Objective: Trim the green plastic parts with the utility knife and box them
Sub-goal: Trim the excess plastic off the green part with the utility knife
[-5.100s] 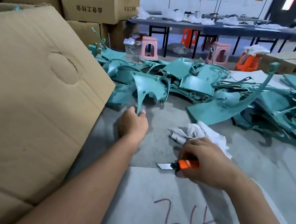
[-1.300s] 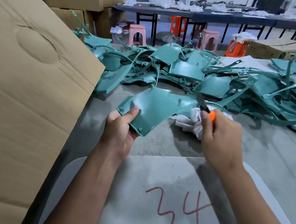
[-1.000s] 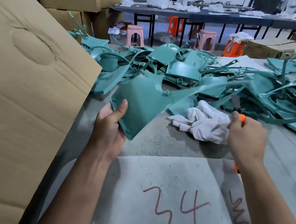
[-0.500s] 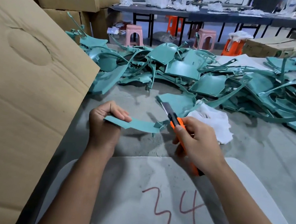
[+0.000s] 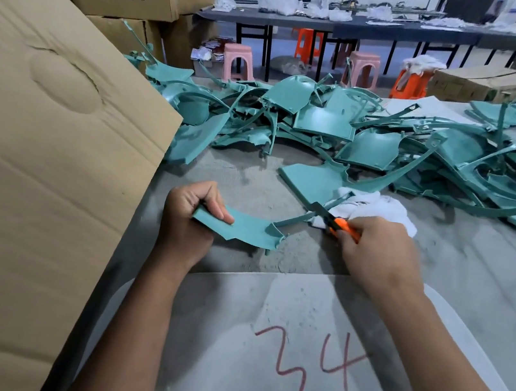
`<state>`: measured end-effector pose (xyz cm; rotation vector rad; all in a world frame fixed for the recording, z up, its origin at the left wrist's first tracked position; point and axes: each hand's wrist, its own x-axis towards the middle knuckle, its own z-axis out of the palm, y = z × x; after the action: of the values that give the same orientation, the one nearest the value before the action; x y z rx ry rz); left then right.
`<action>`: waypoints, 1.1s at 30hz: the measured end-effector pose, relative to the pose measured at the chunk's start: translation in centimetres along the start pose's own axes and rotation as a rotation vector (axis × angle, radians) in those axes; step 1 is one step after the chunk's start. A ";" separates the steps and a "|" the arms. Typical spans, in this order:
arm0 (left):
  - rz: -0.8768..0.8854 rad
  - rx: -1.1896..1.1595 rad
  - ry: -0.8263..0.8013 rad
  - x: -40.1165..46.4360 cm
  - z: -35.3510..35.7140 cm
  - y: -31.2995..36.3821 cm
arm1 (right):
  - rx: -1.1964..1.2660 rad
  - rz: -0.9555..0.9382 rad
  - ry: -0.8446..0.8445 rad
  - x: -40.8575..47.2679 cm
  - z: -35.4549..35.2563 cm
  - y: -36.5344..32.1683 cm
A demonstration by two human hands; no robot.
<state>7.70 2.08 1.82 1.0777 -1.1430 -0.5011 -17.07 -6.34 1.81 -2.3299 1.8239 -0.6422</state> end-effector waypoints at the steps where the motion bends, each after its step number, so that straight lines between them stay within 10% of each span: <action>1: 0.003 0.019 -0.003 0.0 0.0 0.1 | -0.020 -0.028 0.041 -0.1 0.0 0.0; 8: -0.019 -0.011 -0.016 0.0 -0.2 0.0 | 0.210 -0.476 -0.027 -1.5 0.9 -2.9; 26: -0.052 0.020 -0.117 0.0 -1.3 -0.7 | 0.210 -0.410 -0.186 -0.3 0.5 -1.6; 33: -0.081 0.006 -0.126 -0.1 -1.4 -0.1 | 0.078 -0.268 0.084 -0.4 1.5 -1.3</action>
<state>8.91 2.70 1.60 1.1134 -1.2154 -0.6365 -15.36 -5.82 0.79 -2.5527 1.4978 -0.8390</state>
